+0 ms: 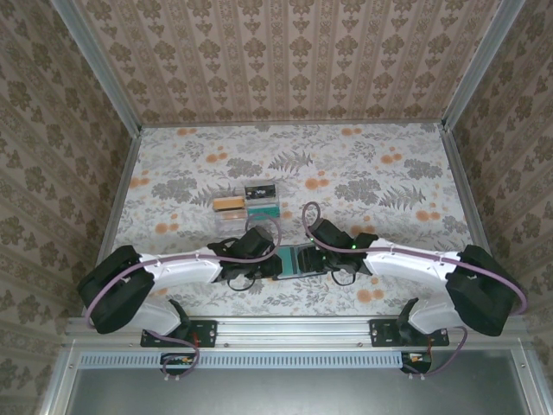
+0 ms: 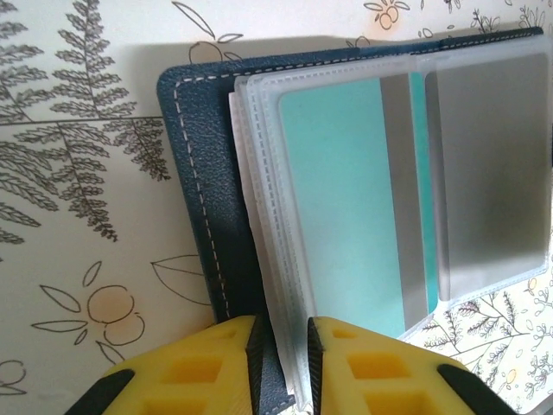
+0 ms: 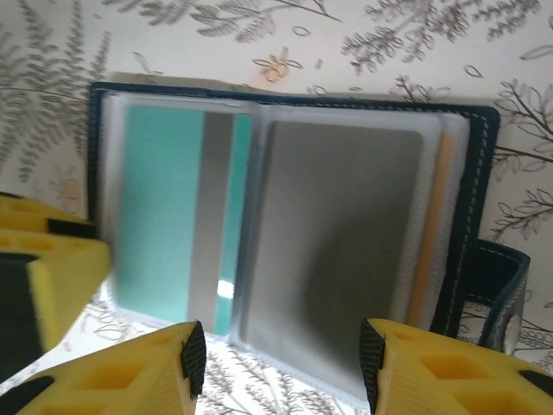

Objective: Take the credit cards out of the card holder

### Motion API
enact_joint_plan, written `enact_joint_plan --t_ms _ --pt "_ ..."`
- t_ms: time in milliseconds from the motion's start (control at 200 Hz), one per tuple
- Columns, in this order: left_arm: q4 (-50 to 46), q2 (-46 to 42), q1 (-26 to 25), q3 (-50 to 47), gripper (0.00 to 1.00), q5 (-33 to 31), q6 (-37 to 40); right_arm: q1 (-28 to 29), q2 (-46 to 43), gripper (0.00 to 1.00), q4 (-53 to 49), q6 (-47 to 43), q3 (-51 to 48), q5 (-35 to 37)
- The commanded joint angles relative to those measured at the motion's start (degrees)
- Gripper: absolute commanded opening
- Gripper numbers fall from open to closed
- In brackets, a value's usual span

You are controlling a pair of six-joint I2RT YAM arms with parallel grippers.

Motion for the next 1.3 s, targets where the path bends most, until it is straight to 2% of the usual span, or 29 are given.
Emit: enact_joint_plan --t_ms 0,530,745,955,1115,1290 --pt "-0.4 0.3 -0.5 -0.5 0.23 -1.2 -0.4 0.3 0.7 0.54 -3.3 1.3 1.2 4.0" --pt "-0.2 1.0 -1.5 -0.3 0.22 -1.7 -0.5 -0.4 4.8 0.55 -0.4 1.8 -0.9 2.2" --pt "0.4 1.9 -1.8 0.0 0.22 -1.7 -0.7 -0.4 1.4 0.54 4.9 2.2 -1.8 -4.5" --pt "0.8 2.7 -2.1 0.3 0.22 -1.7 -0.7 -0.5 -5.9 0.52 10.2 3.9 -2.8 -9.1" --pt "1.0 2.7 -2.1 0.2 0.22 -1.7 -0.6 -0.6 -5.6 0.52 12.9 4.3 -3.1 -12.8" --pt "0.9 2.5 -2.1 0.1 0.22 -1.7 -0.6 -0.6 -4.3 0.53 11.2 2.9 -2.4 -12.7"
